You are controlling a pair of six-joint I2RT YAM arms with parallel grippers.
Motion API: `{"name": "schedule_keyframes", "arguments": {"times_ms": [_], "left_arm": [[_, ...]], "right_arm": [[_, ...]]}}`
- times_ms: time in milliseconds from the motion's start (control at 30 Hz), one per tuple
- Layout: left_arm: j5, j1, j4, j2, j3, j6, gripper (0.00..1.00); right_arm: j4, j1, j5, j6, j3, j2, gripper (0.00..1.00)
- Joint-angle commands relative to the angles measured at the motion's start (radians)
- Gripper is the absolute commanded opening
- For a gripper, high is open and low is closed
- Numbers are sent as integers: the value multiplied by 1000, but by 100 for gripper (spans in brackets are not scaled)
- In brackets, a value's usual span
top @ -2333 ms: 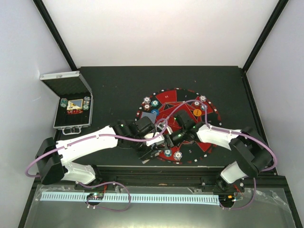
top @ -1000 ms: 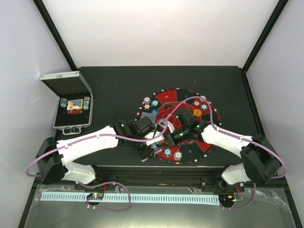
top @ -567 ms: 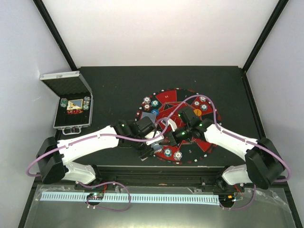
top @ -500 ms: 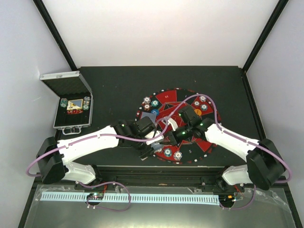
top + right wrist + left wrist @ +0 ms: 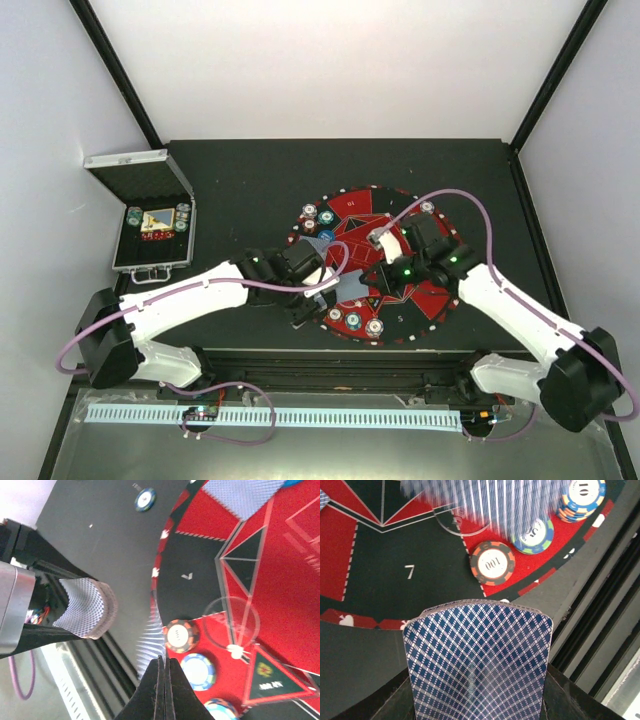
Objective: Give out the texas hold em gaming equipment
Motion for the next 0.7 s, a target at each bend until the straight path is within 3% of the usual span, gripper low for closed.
{"name": "schedule_keyframes", "arguments": {"times_ms": [0,267,467,667], "left_arm": [[-41,24,11,-29,20,-7,54],[-51,77,9,-51,23,-9,54],[-45,89,14,-81,18,-7,54],[-37,103,27,-86,9,-7,54]], "right_arm": [[-80,-44,180,-5,48,-77,1],[-27,-171,340,20,57,-62,1],[47,-261,326,-19,142,124,1],[90,-341,212,-96,286,372,1]]}}
